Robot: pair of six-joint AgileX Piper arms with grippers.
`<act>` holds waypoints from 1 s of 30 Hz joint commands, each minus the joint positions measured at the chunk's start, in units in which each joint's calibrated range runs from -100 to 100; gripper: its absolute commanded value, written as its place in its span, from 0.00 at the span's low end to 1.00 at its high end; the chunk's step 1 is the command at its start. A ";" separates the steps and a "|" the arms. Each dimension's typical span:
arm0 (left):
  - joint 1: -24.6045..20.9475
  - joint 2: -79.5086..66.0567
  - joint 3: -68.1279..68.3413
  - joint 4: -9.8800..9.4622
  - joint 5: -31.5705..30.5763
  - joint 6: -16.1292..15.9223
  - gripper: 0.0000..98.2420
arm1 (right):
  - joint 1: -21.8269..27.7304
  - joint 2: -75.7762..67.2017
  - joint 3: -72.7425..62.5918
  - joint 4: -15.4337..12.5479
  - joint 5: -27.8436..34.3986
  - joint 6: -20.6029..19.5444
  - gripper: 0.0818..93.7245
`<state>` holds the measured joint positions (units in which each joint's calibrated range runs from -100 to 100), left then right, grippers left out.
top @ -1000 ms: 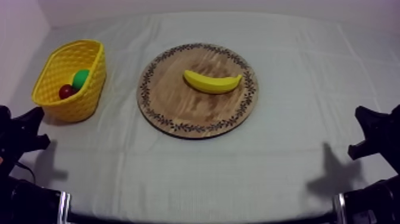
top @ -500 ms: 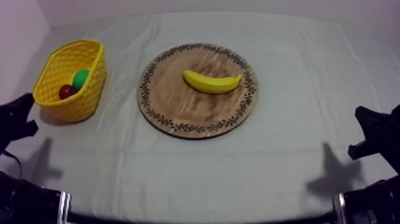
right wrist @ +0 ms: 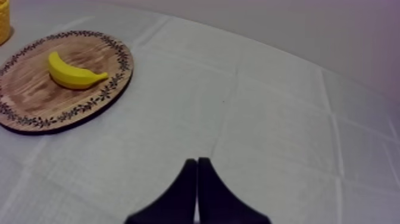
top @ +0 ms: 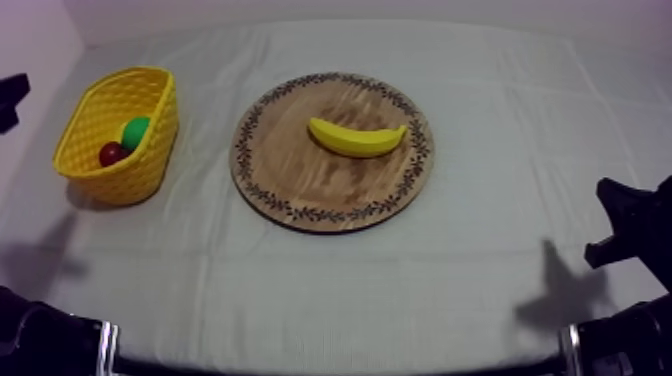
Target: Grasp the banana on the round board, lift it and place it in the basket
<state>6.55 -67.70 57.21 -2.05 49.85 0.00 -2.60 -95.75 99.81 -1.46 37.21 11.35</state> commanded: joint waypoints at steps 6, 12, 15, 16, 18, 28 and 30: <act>2.47 15.75 -19.69 -0.03 2.32 -2.44 0.00 | 0.00 0.00 -0.03 0.02 -0.04 0.00 0.00; 5.15 24.33 -26.75 0.01 -0.35 -4.77 0.00 | 0.00 0.00 -0.03 0.02 -0.04 0.00 0.00; 6.66 27.96 -30.24 -0.12 -0.73 -5.51 0.00 | 0.00 0.00 -0.03 0.02 -0.04 0.00 0.00; 7.14 29.12 -31.37 -0.15 -0.79 -5.68 0.00 | 0.00 0.00 -0.03 0.02 -0.04 0.00 0.00; 8.03 31.35 -33.49 -0.18 -0.86 -5.94 0.00 | 0.00 0.00 -0.03 0.02 -0.04 0.00 0.00; 12.41 44.56 -46.35 0.36 2.75 -6.29 0.00 | 0.00 0.00 -0.03 0.02 -0.04 0.00 0.00; 13.32 47.57 -49.39 0.39 3.91 -6.50 0.00 | 0.00 0.00 -0.03 0.02 -0.04 0.00 0.00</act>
<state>19.36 -23.00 11.03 -1.70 53.22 -6.43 -2.60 -95.75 99.81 -1.46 37.13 11.35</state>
